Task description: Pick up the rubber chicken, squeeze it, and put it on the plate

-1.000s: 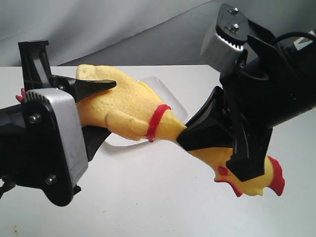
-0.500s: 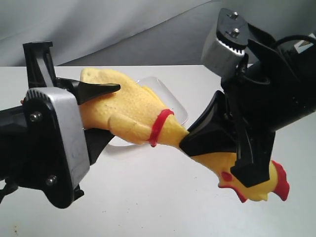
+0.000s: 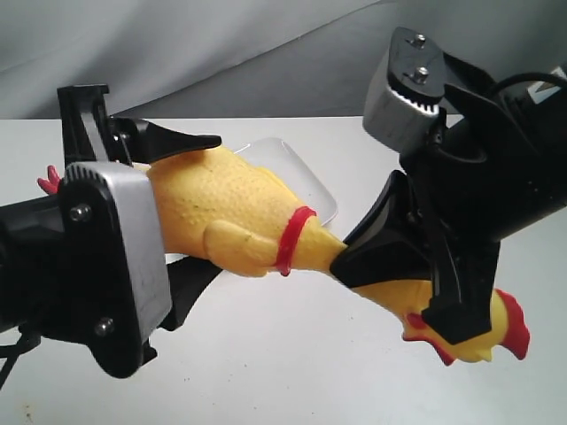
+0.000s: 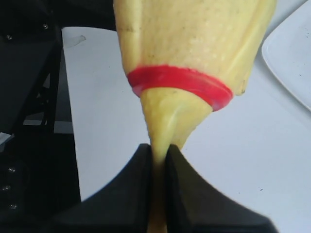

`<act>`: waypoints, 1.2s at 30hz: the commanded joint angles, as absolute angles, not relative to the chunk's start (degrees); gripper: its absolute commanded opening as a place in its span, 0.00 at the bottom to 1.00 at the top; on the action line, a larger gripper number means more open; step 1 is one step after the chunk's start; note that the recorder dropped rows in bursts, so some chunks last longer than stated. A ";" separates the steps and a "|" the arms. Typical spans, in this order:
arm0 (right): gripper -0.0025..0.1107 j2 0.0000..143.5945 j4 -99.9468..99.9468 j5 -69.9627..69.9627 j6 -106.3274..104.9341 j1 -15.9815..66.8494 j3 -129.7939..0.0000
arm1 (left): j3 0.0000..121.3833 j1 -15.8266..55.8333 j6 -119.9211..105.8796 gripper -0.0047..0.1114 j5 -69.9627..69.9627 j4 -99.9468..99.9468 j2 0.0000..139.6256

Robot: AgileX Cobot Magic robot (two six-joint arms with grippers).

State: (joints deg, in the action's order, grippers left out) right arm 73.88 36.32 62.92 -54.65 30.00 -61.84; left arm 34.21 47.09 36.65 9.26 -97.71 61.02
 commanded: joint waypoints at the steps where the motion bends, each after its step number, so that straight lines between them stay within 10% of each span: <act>1: 0.02 73.85 40.44 61.20 -55.21 30.17 -62.06 | 32.82 47.61 30.79 0.69 6.49 -97.99 61.02; 9: 0.02 73.85 40.44 61.20 -55.21 30.17 -62.06 | 28.37 47.61 19.25 0.04 9.03 -97.99 61.02; 19: 0.02 73.85 40.44 61.20 -55.21 30.17 -62.06 | 28.37 47.61 19.25 0.11 11.87 -99.95 60.92; 28: 0.02 73.85 40.44 61.20 -55.21 30.17 -62.06 | 29.35 47.61 21.67 0.79 14.08 -99.95 60.80; 36: 0.02 73.85 40.02 61.20 -55.21 30.17 -62.06 | 30.32 47.61 25.68 0.55 15.48 -99.95 59.22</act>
State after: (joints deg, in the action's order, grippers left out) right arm 74.49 38.66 61.41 -54.65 30.25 -61.70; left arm 30.03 47.64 24.11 14.03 -100.28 60.46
